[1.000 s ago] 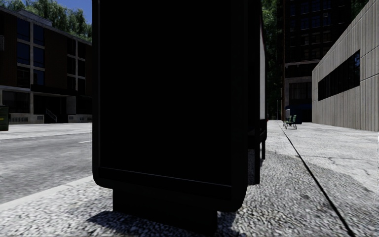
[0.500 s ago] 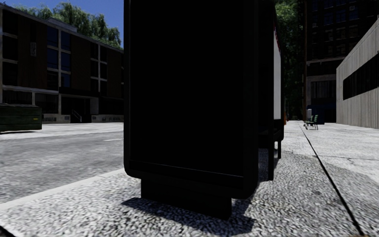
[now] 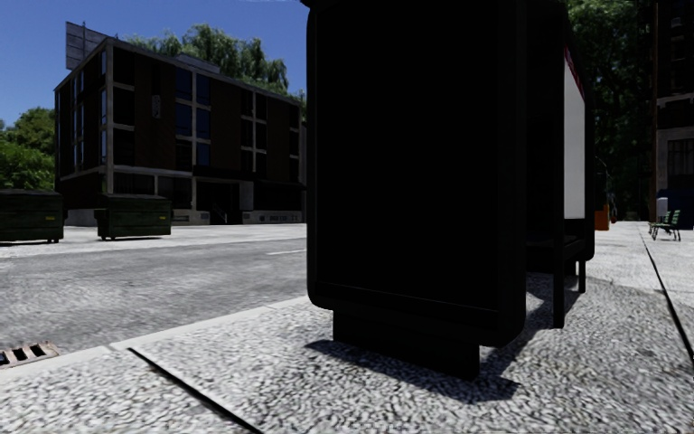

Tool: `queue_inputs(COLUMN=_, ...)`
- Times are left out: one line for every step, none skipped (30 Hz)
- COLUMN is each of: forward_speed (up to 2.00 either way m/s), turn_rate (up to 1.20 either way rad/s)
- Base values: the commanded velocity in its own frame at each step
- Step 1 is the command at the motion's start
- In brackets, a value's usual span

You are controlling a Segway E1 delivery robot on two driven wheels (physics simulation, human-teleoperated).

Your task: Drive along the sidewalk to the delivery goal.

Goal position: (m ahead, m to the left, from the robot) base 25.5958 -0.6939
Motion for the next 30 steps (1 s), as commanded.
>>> queue_inputs(forward_speed=-0.56, turn_rate=0.51)
queue_inputs(forward_speed=-0.56, turn_rate=0.51)
queue_inputs(forward_speed=-0.56, turn_rate=0.51)
queue_inputs(forward_speed=-0.56, turn_rate=0.51)
queue_inputs(forward_speed=-0.56, turn_rate=0.51)
queue_inputs(forward_speed=-0.56, turn_rate=0.51)
queue_inputs(forward_speed=-0.56, turn_rate=0.51)
queue_inputs(forward_speed=-0.56, turn_rate=0.51)
queue_inputs(forward_speed=-0.56, turn_rate=0.51)
queue_inputs(forward_speed=-0.56, turn_rate=0.51)
queue_inputs(forward_speed=-0.56, turn_rate=0.51)
queue_inputs(forward_speed=-0.56, turn_rate=0.51)
queue_inputs(forward_speed=-0.56, turn_rate=0.51)
queue_inputs(forward_speed=-0.56, turn_rate=0.51)
queue_inputs(forward_speed=-0.56, turn_rate=0.52)
queue_inputs(forward_speed=-0.56, turn_rate=0.52)
queue_inputs(forward_speed=-0.56, turn_rate=0.52)
queue_inputs(forward_speed=-0.56, turn_rate=0.52)
queue_inputs(forward_speed=-0.56, turn_rate=0.52)
queue_inputs(forward_speed=-0.56, turn_rate=0.52)
queue_inputs(forward_speed=-0.56, turn_rate=0.52)
queue_inputs(forward_speed=-0.56, turn_rate=0.53)
queue_inputs(forward_speed=-0.56, turn_rate=0.53)
queue_inputs(forward_speed=-0.56, turn_rate=0.53)
queue_inputs(forward_speed=-0.56, turn_rate=0.55)
queue_inputs(forward_speed=-0.56, turn_rate=0.57)
queue_inputs(forward_speed=-0.56, turn_rate=0.57)
queue_inputs(forward_speed=-0.56, turn_rate=0.57)
queue_inputs(forward_speed=-0.56, turn_rate=0.57)
queue_inputs(forward_speed=-0.56, turn_rate=0.57)
